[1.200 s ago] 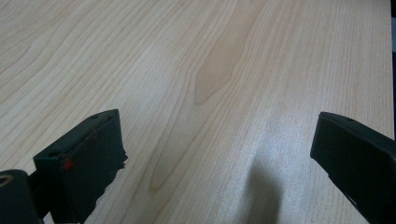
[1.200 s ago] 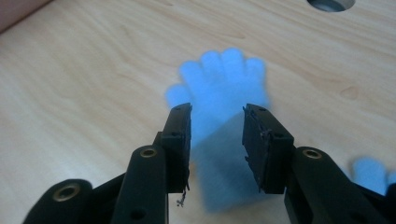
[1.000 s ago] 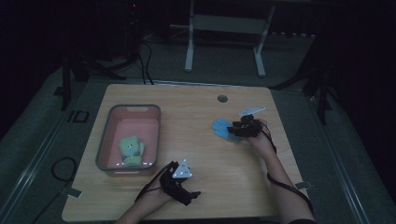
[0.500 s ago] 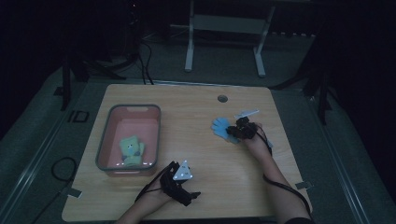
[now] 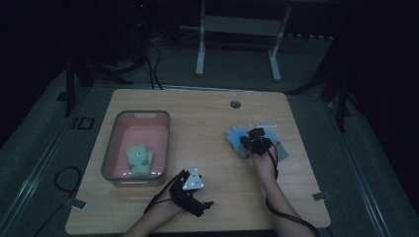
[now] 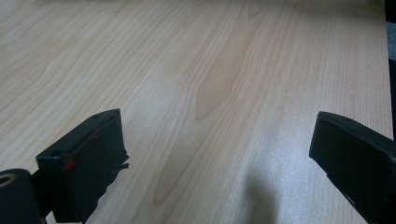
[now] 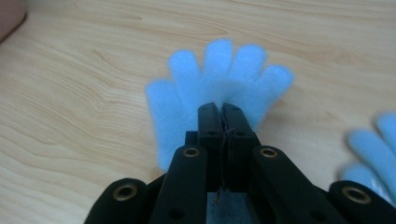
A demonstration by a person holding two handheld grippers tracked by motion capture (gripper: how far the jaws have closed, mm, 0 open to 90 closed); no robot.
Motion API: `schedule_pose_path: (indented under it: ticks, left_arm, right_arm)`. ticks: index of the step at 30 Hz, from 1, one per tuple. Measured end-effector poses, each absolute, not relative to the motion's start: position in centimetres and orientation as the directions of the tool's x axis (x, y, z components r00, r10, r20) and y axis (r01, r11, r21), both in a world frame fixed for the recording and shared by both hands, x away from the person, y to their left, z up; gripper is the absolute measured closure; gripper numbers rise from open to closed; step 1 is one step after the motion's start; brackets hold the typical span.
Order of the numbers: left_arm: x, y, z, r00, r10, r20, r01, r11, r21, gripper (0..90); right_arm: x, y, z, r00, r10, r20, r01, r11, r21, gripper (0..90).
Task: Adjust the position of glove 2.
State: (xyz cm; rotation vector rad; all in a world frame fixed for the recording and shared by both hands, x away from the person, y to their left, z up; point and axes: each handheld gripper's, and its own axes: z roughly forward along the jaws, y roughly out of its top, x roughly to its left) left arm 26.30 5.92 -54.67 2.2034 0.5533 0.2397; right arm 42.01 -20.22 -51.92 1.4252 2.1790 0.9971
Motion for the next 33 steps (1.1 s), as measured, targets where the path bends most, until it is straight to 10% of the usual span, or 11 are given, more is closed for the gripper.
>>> schedule_pose_path:
  ticks: [26,33]
  left_arm:
    - [26.8,5.4,-54.5,0.896,0.444,-0.011,0.280,-0.546,0.790,3.7]
    - [26.8,5.4,-54.6,0.897,0.442,-0.014,0.283,-0.549,0.787,3.7]
  right_arm:
    - [33.3,-18.1,-53.5,-0.217,0.958,0.186,0.704,0.022,0.709,87.7]
    - [33.5,-17.1,-54.8,-0.249,0.957,0.149,0.718,0.079,0.691,67.4]
